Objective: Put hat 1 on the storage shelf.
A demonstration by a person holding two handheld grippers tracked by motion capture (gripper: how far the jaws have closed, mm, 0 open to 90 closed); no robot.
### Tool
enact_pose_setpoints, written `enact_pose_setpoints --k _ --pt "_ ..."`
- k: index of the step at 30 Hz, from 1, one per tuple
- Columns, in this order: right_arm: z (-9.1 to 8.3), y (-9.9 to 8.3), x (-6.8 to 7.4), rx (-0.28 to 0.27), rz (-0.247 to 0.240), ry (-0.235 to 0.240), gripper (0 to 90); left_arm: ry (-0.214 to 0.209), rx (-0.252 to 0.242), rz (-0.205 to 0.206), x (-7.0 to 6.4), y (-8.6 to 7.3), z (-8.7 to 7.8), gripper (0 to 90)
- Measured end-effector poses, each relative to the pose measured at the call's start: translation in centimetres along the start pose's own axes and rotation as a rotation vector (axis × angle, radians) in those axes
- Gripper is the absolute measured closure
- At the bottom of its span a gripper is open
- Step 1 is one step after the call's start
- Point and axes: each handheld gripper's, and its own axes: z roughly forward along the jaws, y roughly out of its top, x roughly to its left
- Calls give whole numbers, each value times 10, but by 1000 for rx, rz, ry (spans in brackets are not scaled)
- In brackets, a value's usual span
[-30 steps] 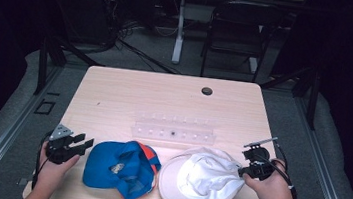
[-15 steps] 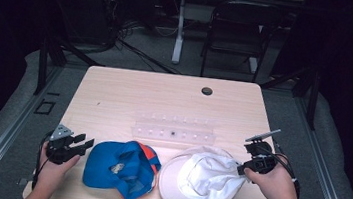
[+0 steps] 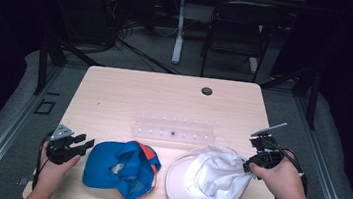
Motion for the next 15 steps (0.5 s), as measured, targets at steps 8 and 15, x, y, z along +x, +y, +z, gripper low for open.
enact_pose_setpoints --k 8,15 --pt "-16 3 -5 2 40 8 814 -2 4 -3 1 0 1 555" --pt "-25 4 -9 10 77 62 815 -2 -5 -3 1 1 3 556"
